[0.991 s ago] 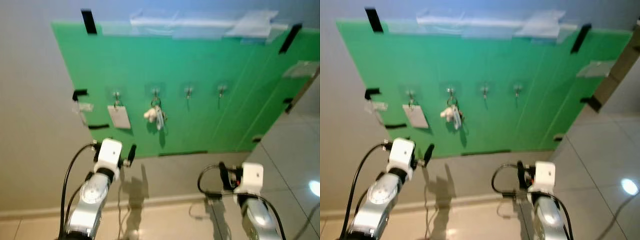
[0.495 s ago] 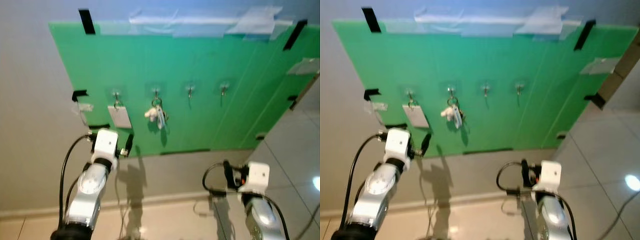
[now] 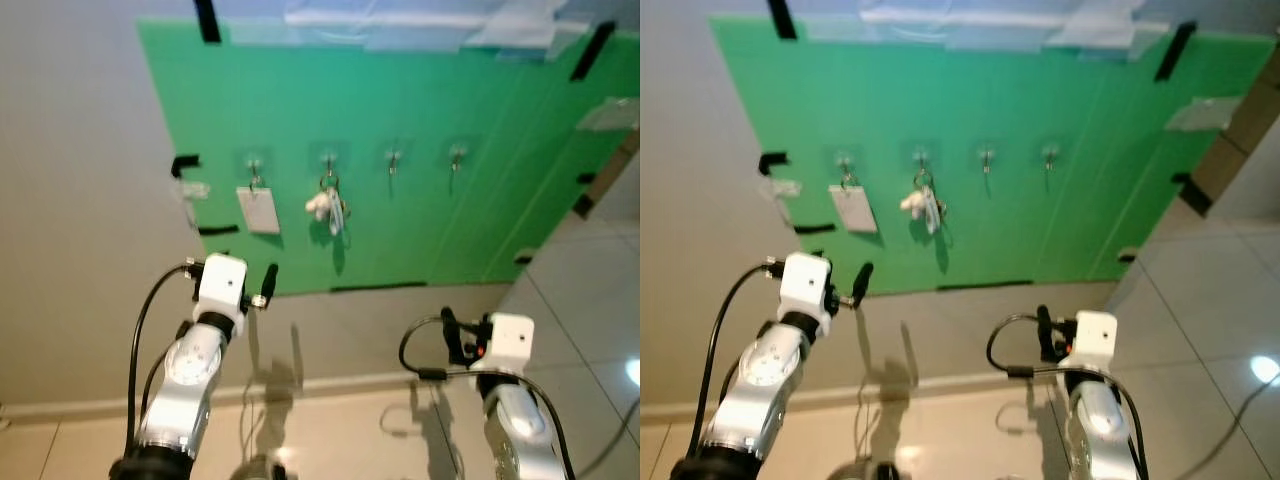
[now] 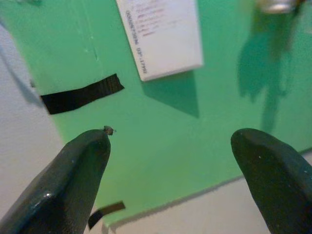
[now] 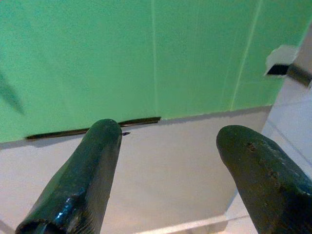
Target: Hang keys on a hook
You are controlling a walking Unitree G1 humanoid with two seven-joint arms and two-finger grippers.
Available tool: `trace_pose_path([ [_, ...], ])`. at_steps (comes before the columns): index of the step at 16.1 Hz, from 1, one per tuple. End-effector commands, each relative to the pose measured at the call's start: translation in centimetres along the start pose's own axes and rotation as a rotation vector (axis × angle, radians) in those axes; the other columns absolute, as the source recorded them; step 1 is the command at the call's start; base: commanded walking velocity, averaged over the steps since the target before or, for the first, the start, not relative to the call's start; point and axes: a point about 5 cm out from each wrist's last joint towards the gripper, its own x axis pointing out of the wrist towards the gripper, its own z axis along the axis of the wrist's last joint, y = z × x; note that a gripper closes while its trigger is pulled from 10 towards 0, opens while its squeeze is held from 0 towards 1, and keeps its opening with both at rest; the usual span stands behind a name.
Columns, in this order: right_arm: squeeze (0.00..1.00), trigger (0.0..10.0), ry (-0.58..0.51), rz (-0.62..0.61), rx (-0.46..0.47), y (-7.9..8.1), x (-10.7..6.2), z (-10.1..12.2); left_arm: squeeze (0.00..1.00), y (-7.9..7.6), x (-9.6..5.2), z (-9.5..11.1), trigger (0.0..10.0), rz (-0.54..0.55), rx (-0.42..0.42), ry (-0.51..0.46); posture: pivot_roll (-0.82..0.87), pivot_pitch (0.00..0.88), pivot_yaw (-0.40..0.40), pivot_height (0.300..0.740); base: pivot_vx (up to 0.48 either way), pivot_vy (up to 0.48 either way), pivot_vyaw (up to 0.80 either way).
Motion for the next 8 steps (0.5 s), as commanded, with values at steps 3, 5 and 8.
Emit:
trace_pose_path([
  [3,0.00,10.0,-0.016,0.013,-0.022,0.33,0.30,0.68,0.00,-0.16,0.00,0.48,10.0,0.005,0.003,-0.011,-0.02,0.000,0.024,0.740,-0.271,0.000,0.00],
  [5,0.00,10.0,-0.022,0.017,-0.026,0.51,0.29,0.84,0.00,-0.20,0.04,0.61,10.0,0.005,0.005,-0.014,-0.02,0.000,0.023,0.740,-0.270,0.000,0.00],
  [8,0.00,10.0,-0.029,0.019,-0.026,0.62,0.25,1.08,0.00,-0.29,0.08,0.72,10.0,0.003,0.005,-0.016,-0.02,0.000,0.024,0.740,-0.266,0.000,0.00],
])
